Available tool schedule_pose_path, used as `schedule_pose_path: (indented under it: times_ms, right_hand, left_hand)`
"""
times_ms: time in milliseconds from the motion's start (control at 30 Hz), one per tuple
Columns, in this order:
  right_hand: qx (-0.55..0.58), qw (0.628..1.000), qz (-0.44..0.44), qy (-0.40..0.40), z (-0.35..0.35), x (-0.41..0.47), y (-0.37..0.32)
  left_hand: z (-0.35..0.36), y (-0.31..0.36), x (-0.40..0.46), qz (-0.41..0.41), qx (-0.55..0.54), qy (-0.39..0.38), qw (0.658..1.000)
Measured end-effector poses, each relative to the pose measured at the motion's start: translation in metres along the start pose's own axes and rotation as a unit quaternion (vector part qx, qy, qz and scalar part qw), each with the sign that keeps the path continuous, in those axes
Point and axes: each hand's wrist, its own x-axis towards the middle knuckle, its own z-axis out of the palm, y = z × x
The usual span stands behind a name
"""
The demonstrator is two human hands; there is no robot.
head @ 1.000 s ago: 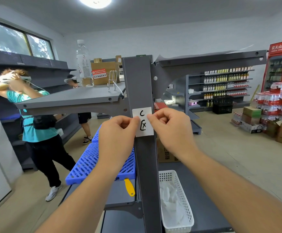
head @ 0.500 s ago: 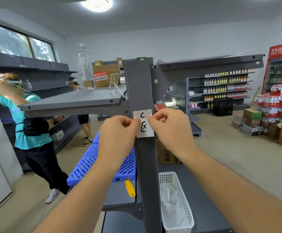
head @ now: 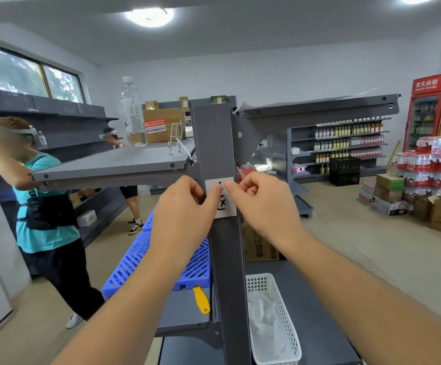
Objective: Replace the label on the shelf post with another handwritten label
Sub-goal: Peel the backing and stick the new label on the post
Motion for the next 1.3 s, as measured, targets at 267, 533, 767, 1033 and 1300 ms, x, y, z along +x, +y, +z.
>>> schedule_pose_path:
  times_ms: [267, 533, 767, 1033, 1300]
  right_hand:
    - [0.035, 0.999, -0.014, -0.014, 0.002, 0.011, 0.003]
    - [0.083, 0.996, 0.004, -0.029, 0.005, 0.004, 0.008]
    - [0.087, 0.995, 0.016, -0.042, 0.006, -0.002, 0.018]
    - [0.093, 0.991, 0.008, -0.099, 0.005, -0.023, 0.037]
    - [0.04, 0.996, 0.001, -0.082, 0.01, -0.023, 0.036]
  left_hand:
    - [-0.001, 0.001, 0.008, 0.025, 0.014, -0.002, 1.0]
    - [-0.001, -0.01, 0.009, 0.03, -0.009, -0.019, 0.999]
    - [0.008, -0.02, 0.003, 0.022, -0.009, -0.029, 0.999]
    - [0.016, -0.048, -0.016, 0.013, -0.014, -0.076, 0.997]
    - [0.013, -0.042, -0.017, 0.023, 0.014, -0.065, 0.998]
